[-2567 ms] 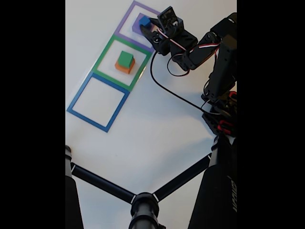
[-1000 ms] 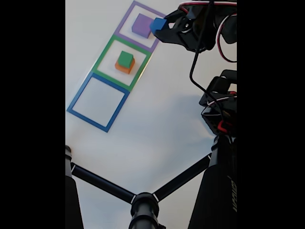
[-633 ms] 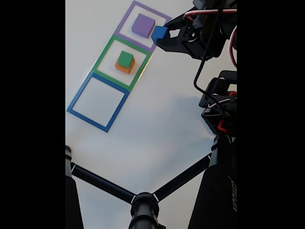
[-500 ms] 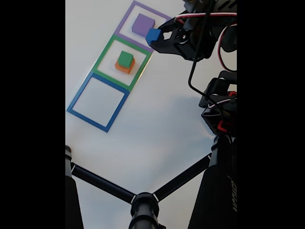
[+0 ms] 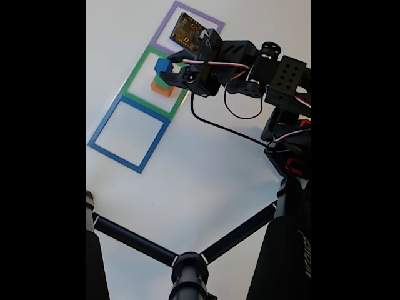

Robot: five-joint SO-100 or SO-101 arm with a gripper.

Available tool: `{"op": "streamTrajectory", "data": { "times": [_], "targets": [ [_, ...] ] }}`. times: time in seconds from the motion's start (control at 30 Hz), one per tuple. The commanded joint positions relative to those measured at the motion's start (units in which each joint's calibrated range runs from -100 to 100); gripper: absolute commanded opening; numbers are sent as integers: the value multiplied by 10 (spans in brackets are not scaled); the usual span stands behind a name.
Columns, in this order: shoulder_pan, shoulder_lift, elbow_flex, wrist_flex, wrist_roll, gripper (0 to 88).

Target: Tower of hanoi

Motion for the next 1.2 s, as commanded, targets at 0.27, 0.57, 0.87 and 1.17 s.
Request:
{"op": "streamTrajectory", "data": {
  "times": [0.27, 0.57, 0.87, 1.17],
  "targets": [
    [10, 143, 150, -416, 7, 47],
    [25, 244, 172, -545, 7, 47],
    [36, 298, 176, -594, 7, 47],
    [42, 334, 183, -624, 7, 48]
  ]
}}
